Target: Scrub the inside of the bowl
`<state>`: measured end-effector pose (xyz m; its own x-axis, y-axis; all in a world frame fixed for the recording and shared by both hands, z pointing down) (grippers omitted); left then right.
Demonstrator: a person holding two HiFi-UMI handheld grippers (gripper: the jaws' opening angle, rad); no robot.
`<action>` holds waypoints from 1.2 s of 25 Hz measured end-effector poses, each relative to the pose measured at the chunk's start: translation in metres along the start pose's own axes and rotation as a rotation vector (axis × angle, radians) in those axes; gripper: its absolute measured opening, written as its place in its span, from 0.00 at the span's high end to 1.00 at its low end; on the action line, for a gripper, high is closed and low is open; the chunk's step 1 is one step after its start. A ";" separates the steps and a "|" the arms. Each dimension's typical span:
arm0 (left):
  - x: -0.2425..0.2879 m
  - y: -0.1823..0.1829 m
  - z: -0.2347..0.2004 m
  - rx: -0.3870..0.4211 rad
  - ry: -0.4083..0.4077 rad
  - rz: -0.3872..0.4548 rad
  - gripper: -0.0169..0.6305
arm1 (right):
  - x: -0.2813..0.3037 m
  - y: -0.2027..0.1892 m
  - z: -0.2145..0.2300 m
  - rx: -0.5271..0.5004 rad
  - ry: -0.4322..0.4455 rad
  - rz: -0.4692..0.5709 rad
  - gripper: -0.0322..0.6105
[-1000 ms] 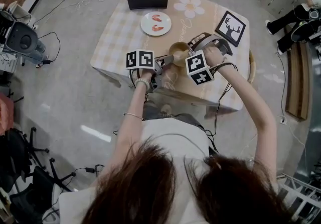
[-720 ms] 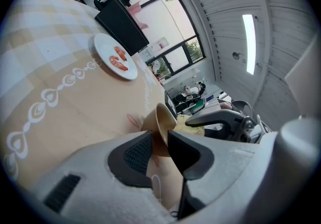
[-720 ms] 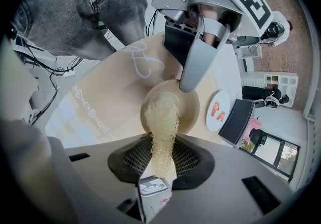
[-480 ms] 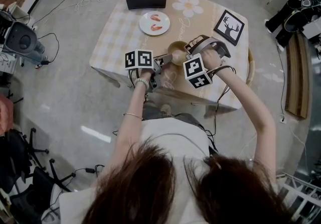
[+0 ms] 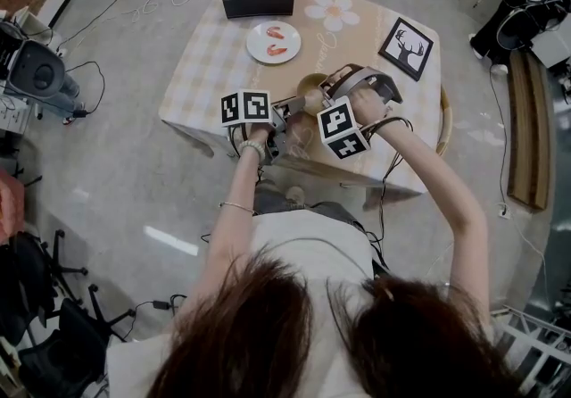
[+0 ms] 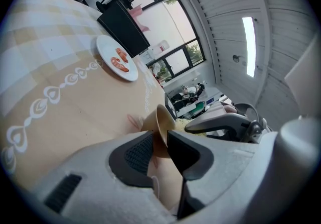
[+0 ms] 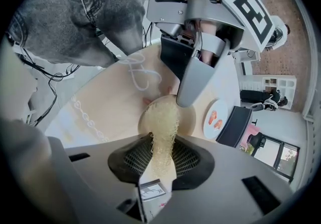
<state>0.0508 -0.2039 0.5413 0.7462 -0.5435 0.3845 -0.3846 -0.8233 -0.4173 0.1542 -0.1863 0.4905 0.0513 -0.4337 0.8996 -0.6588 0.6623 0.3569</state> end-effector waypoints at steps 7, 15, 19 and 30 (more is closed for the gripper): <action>-0.002 0.001 0.001 -0.011 -0.008 0.029 0.85 | 0.002 0.001 0.006 0.022 -0.004 0.018 0.80; -0.007 0.004 -0.001 -0.018 -0.014 0.060 0.85 | 0.009 0.000 0.010 0.070 -0.012 0.042 0.80; -0.012 0.007 -0.003 0.009 0.019 0.083 0.85 | 0.010 -0.001 0.012 0.135 -0.024 0.076 0.80; -0.027 0.015 0.010 0.206 0.089 0.153 0.89 | 0.005 -0.017 0.006 0.650 -0.126 0.371 0.80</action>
<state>0.0303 -0.2004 0.5161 0.6339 -0.6784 0.3713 -0.3637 -0.6852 -0.6311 0.1609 -0.2032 0.4872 -0.3203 -0.3455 0.8820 -0.9279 0.3018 -0.2188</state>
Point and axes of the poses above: the fingertips, and each gripper's own axes: x forward along the fingers, z to its right, y out of its top, the point moved 6 cm from there along -x, backward along the fingers, and after that the axes turned 5 degrees about y, right-handed, at the moved point
